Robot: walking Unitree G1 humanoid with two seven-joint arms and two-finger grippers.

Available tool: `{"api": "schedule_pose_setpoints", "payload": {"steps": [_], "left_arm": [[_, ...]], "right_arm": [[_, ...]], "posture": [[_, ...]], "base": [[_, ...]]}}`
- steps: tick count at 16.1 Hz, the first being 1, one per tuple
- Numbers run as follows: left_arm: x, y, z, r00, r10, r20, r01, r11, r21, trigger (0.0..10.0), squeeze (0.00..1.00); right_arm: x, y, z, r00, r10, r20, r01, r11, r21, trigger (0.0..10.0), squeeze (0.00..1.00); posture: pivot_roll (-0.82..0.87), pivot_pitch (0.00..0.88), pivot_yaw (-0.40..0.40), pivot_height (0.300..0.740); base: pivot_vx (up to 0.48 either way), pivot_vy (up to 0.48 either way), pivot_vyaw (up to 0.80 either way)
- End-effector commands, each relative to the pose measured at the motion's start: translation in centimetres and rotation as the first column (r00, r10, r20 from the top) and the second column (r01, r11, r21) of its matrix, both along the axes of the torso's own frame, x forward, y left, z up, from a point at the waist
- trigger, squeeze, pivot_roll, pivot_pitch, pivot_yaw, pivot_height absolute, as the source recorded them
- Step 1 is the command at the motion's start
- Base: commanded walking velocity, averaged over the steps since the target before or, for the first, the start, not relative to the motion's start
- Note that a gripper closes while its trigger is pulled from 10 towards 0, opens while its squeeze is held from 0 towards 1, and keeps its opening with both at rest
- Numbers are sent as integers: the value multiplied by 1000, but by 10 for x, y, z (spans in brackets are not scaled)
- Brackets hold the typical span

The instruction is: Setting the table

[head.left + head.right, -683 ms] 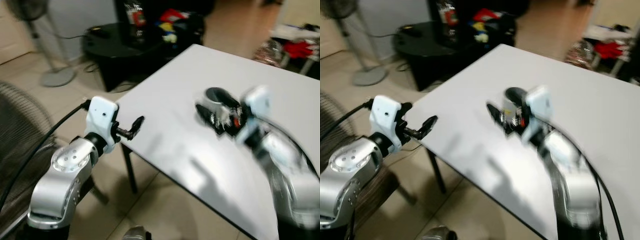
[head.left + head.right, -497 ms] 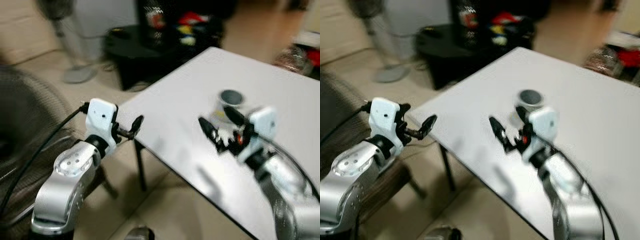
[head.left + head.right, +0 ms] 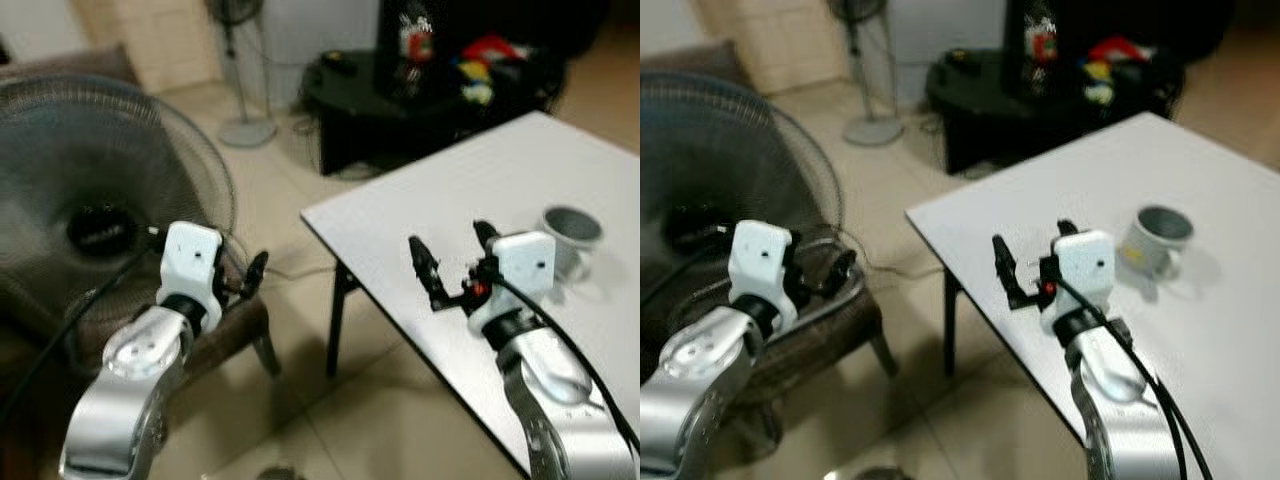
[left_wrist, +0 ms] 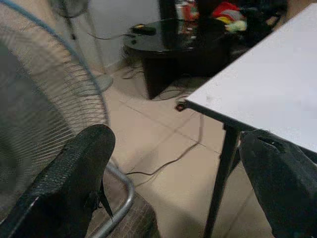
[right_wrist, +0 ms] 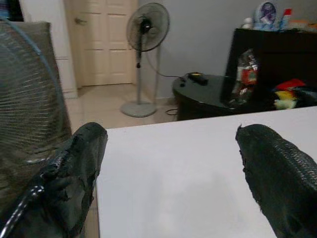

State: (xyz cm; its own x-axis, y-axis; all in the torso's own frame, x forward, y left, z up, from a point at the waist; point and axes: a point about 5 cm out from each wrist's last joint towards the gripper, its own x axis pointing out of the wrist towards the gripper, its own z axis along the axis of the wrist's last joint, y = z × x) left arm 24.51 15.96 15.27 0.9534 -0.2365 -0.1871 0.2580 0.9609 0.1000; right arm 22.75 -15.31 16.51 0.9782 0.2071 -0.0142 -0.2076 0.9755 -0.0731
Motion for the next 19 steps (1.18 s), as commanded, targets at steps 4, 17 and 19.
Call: {"api": "schedule_pose_setpoints", "payload": {"steps": [4,17,19], "left_arm": [[-6,-2,-6,999,-14,-29,14,1000,19,10000,0],[0,-4,-6,999,-42,33,39,996,74,10000,0],[-2,-5,-3,997,-51,50,48,996,76,10000,0]], "right_arm": [[-2,1,-12,997,16,-73,-12,998,61,10000,1000],[-3,10,-16,995,48,-86,-39,993,107,10000,1000],[-5,10,-22,993,39,-109,-26,993,115,10000,1000]], "posture": [[44,0,60,740],[25,0,77,740],[43,0,57,740]], "base": [[0,0,800],[0,0,800],[0,0,800]]}}
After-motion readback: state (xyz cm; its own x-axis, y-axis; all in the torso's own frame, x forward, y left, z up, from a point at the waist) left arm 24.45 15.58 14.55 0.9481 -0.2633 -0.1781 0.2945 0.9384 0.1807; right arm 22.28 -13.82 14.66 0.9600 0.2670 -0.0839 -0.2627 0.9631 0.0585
